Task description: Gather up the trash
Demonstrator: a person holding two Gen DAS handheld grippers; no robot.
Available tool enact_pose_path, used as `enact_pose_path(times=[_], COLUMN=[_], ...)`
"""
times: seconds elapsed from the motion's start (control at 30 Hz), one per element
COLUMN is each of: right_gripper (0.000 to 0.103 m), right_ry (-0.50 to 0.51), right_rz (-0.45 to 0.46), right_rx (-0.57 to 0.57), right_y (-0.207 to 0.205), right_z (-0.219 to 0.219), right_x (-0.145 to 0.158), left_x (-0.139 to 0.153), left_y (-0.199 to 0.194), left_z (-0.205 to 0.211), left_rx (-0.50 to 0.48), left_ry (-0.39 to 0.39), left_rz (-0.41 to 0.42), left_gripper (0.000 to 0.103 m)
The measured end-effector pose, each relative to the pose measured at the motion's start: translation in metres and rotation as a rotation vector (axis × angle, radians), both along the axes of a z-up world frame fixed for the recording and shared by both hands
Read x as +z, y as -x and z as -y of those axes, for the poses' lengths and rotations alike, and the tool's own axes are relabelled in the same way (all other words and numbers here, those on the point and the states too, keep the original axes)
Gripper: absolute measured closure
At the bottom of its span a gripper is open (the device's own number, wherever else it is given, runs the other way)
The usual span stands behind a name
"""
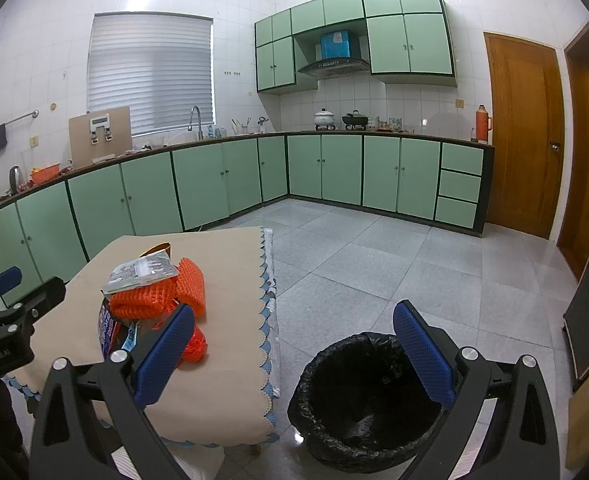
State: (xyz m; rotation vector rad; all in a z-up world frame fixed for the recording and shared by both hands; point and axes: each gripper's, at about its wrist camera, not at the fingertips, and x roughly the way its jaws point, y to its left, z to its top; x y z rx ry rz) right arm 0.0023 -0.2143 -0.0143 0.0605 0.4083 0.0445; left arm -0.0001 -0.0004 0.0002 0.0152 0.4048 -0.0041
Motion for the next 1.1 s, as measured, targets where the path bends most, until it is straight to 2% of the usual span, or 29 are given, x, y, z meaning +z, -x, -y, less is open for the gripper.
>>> enact_pose_path(times=[1.1], right_gripper=[0.006], right_ry=[-0.008], right_rz=[-0.001], right_rx=[-0.005], right_y=[-0.0030], right_z=[0.0013], right_x=[-0.0018], left_x=[-0.0032], left_y=[-0.0043], left_z=[0.0030], left_rx=[0.001], left_ry=[0.000], left_rz=[-0.006], left_gripper=[0.005])
